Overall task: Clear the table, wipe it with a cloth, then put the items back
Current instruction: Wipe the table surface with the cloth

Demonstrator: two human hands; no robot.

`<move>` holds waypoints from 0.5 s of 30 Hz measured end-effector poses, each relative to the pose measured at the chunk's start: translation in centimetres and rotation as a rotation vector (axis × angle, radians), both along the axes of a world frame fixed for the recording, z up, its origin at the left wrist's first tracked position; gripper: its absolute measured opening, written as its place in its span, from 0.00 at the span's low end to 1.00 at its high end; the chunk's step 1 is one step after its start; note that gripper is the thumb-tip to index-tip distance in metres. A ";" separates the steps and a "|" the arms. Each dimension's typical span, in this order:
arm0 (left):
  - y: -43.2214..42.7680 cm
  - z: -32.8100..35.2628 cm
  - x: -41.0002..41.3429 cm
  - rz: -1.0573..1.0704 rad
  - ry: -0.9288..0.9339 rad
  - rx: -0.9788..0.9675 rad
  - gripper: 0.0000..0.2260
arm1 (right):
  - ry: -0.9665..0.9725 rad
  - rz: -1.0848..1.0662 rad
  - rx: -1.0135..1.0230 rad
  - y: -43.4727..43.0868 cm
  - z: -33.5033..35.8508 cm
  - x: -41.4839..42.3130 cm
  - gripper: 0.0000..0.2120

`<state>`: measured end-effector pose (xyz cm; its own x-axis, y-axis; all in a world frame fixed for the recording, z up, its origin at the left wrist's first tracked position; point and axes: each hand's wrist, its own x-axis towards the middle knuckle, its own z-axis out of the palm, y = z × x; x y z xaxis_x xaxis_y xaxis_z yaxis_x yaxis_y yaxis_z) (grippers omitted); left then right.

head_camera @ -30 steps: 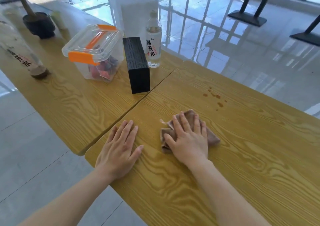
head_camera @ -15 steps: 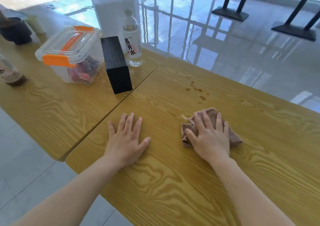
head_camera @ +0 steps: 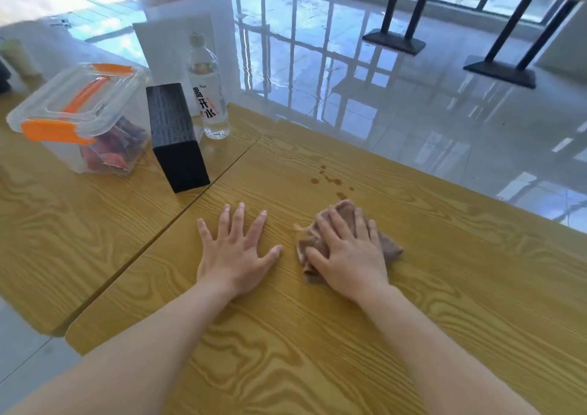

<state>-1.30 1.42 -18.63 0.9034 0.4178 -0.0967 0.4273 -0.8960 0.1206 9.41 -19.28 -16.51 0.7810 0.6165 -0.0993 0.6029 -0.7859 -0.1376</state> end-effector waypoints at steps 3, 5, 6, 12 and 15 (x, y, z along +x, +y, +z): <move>0.2 -0.4 -0.1 0.003 -0.012 0.010 0.38 | -0.068 0.342 0.042 -4.6 -1.3 -4.6 0.33; 0.3 -0.6 -0.1 0.002 -0.031 0.016 0.37 | -0.086 0.272 0.006 -7.5 -1.6 -2.1 0.33; 0.3 -0.8 -0.1 0.002 -0.041 0.021 0.37 | -0.087 0.164 -0.010 -7.9 -1.5 0.1 0.32; 0.2 -0.5 0.0 0.015 -0.060 0.022 0.36 | 0.029 -0.189 0.010 0.7 0.2 7.4 0.31; 0.2 -0.3 -0.1 0.016 -0.069 0.014 0.35 | -0.034 0.152 0.027 -1.4 -0.6 3.1 0.31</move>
